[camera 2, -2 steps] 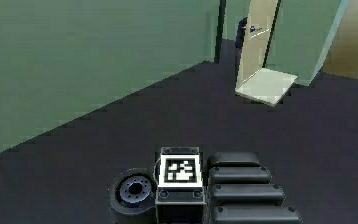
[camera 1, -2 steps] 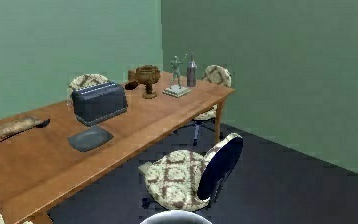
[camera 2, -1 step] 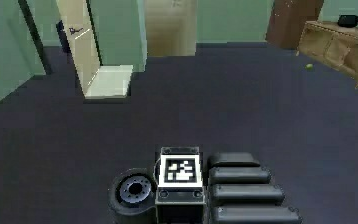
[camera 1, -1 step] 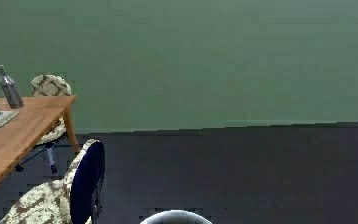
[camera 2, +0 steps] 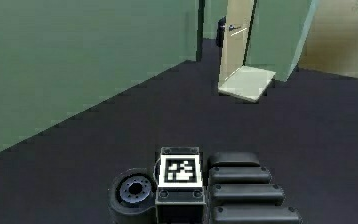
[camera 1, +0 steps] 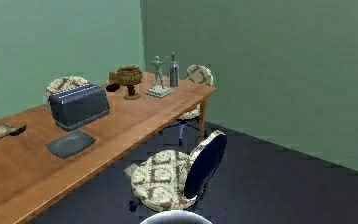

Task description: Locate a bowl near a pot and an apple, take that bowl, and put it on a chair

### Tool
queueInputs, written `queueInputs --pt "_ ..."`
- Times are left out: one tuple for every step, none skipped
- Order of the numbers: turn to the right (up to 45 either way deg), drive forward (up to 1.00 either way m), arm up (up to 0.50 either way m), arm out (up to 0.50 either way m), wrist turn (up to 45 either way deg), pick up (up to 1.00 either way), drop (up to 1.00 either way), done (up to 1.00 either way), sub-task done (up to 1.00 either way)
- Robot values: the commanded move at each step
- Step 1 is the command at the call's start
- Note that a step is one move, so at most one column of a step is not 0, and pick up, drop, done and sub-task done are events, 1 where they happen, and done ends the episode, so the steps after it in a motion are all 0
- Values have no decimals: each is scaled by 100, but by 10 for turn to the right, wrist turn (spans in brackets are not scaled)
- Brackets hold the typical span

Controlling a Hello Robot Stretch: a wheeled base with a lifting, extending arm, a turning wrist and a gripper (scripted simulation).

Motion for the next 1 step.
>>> queueInputs --pt "360 0 0 0 0 0 0 0 0"
